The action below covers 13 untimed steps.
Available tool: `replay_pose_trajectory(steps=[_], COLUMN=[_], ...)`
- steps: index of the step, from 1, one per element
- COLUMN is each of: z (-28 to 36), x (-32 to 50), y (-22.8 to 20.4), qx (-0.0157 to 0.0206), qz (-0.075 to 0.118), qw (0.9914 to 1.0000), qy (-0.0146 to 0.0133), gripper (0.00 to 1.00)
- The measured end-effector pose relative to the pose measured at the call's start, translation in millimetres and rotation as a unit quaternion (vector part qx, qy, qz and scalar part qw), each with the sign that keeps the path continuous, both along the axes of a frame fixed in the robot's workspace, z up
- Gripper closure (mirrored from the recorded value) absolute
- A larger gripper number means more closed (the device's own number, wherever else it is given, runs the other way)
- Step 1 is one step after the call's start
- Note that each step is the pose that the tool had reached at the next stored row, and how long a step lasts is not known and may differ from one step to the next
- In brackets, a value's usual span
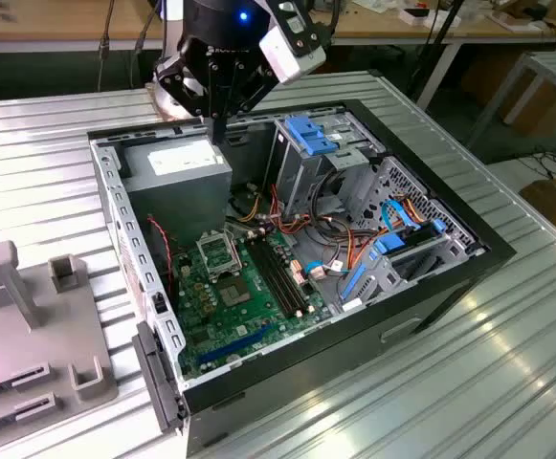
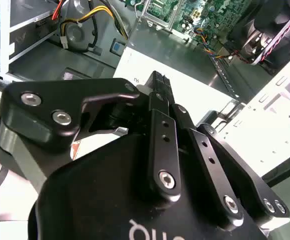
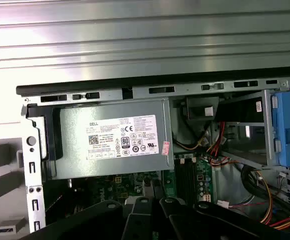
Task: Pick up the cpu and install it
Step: 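Reach for the cpu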
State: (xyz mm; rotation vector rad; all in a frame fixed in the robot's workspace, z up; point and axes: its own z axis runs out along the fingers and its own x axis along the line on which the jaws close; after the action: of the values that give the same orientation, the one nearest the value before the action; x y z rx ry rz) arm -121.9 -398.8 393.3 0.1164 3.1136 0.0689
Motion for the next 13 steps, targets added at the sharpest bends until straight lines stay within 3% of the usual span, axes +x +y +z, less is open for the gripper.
replay_pose_trajectory(steps=[13], z=[-0.3], x=[-8.6], y=[0.0], qx=[0.0], qz=[0.0], qw=[1.0], qy=[0.0], gripper=[0.87])
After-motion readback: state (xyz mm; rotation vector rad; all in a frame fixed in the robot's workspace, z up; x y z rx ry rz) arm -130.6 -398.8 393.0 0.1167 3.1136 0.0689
